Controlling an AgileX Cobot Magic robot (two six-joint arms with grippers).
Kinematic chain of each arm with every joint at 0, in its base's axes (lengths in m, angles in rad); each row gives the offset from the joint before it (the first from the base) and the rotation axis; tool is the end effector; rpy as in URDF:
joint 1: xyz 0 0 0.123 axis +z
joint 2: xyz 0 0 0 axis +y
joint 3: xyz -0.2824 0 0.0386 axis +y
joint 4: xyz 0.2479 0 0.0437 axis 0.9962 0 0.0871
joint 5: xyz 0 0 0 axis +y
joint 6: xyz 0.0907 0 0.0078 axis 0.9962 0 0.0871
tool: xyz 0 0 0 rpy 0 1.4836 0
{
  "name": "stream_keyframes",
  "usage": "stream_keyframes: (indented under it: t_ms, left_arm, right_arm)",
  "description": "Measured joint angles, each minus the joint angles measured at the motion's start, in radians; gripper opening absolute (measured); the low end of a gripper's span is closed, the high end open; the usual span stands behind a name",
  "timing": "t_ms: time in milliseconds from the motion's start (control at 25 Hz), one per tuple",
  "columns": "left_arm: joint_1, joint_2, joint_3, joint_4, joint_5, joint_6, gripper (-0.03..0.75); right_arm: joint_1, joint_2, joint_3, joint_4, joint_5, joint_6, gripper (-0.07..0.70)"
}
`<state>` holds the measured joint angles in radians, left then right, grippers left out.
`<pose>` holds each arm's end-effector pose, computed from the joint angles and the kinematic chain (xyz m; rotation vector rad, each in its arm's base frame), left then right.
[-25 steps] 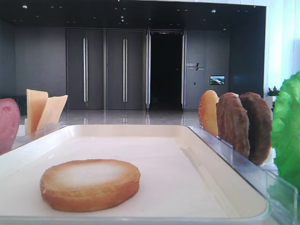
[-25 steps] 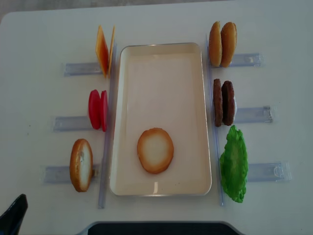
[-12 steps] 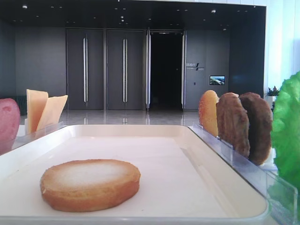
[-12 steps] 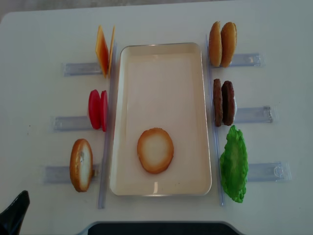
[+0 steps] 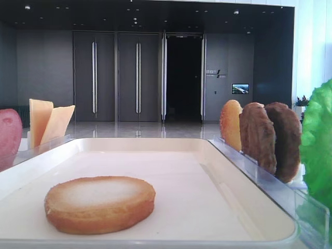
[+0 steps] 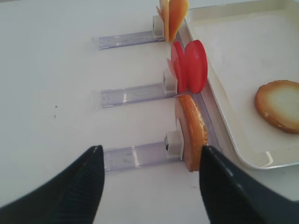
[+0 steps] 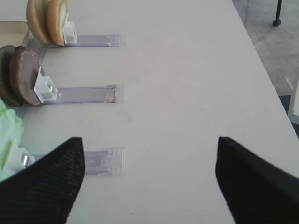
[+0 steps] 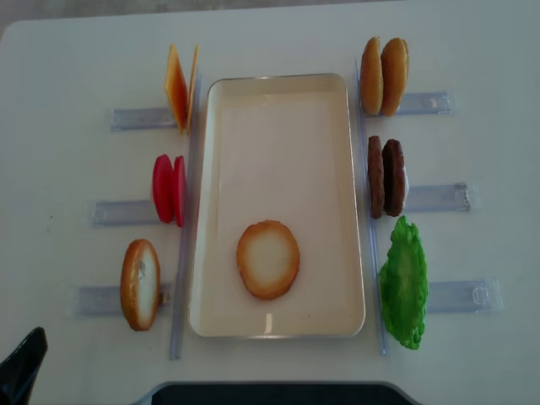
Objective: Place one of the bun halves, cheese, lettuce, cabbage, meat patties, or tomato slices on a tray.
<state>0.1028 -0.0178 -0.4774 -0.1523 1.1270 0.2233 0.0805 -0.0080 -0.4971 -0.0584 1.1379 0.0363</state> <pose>-0.0071 -0.0133 0.2663 0.1395 2.1006 0.0111 -0.0088 -0.0056 0.2703 -0.0411 2.1145 -0.0011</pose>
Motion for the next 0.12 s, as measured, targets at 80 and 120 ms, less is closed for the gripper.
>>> stream_keyframes:
  t_ms: [80, 120]
  left_arm:
    - [0.000, 0.000, 0.000, 0.000, 0.000, 0.000, 0.483]
    - [0.000, 0.000, 0.000, 0.000, 0.000, 0.000, 0.482]
  right_arm:
    - [0.000, 0.000, 0.000, 0.000, 0.000, 0.000, 0.577]
    - [0.000, 0.000, 0.000, 0.000, 0.000, 0.000, 0.577]
